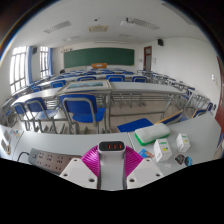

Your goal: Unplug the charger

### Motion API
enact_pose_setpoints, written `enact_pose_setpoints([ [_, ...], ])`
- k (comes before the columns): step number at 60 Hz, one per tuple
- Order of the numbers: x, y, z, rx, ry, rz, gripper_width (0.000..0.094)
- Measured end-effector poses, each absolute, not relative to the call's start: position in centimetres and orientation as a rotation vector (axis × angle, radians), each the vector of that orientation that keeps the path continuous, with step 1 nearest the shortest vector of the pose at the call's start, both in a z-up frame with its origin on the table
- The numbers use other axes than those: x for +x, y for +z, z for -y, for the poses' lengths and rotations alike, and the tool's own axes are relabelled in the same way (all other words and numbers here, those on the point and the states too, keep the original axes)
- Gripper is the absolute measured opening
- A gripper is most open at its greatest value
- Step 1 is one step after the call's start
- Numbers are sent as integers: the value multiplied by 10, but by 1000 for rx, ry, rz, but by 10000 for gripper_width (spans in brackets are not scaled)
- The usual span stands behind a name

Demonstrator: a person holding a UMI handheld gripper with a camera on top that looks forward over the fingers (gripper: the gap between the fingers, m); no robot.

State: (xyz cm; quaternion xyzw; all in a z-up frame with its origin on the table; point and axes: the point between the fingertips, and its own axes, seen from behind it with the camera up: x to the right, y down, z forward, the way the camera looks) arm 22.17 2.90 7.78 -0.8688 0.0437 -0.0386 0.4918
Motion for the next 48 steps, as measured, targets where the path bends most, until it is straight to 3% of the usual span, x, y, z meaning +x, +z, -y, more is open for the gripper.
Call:
enact_pose_setpoints([
  [5, 221, 24, -19, -2225, -62, -128, 336],
  [13, 224, 4, -7, -2280, -58, -142, 434],
  [23, 223, 34, 8, -2230, -124, -102, 869],
  [26, 219, 49, 18, -2207, -129, -96, 835],
  [48, 178, 150, 185, -2093, -166, -76, 855],
])
